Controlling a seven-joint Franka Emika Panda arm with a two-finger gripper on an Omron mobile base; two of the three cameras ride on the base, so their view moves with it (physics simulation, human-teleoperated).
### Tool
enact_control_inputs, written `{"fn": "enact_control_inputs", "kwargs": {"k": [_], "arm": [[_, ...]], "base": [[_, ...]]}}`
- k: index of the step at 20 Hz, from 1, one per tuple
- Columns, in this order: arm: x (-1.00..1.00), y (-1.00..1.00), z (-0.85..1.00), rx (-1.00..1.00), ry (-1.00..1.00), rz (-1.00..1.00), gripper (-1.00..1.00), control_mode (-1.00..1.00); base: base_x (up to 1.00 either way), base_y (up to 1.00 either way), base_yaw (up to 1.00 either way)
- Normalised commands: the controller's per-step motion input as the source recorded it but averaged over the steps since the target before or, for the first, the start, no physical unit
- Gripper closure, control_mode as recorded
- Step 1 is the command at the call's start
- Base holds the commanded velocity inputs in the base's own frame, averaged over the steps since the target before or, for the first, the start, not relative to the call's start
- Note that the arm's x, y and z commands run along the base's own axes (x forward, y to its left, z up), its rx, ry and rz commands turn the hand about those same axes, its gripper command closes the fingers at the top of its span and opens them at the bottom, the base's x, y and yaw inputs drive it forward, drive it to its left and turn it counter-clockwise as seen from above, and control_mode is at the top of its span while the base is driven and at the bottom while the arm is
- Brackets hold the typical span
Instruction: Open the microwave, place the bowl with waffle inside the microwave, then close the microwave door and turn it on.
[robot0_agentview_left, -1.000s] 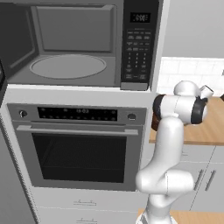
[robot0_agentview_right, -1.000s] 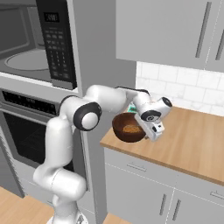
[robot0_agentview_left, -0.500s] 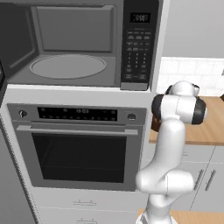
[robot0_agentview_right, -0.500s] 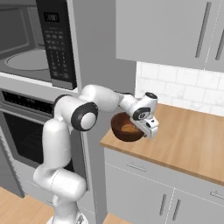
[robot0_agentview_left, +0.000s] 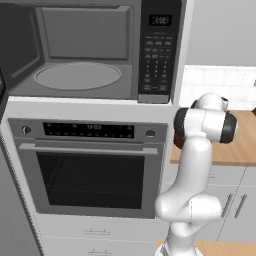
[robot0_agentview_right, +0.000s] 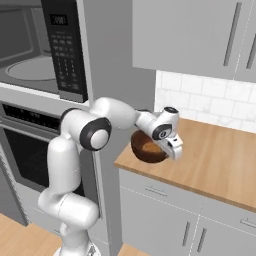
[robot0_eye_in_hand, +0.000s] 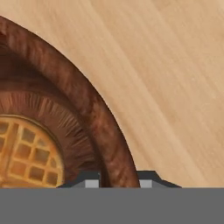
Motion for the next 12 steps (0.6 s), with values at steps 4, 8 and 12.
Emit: {"fn": "enact_control_inputs", "kwargs": {"k": [4, 8, 12], "arm": [[-0.57, -0.46, 0.29, 0.13, -0.18, -0.15, 1.0, -1.0], [-0.86, 0.04, 0.78, -0.04, -0.26, -0.27, 1.0, -1.0], [-0.99, 0.56, 0.6, -0.21, -0.31, -0.22, 1.0, -1.0]], "base": [[0.0, 0.0, 0.0], [0.0, 0.0, 0.0], [0.0, 0.0, 0.0]]}}
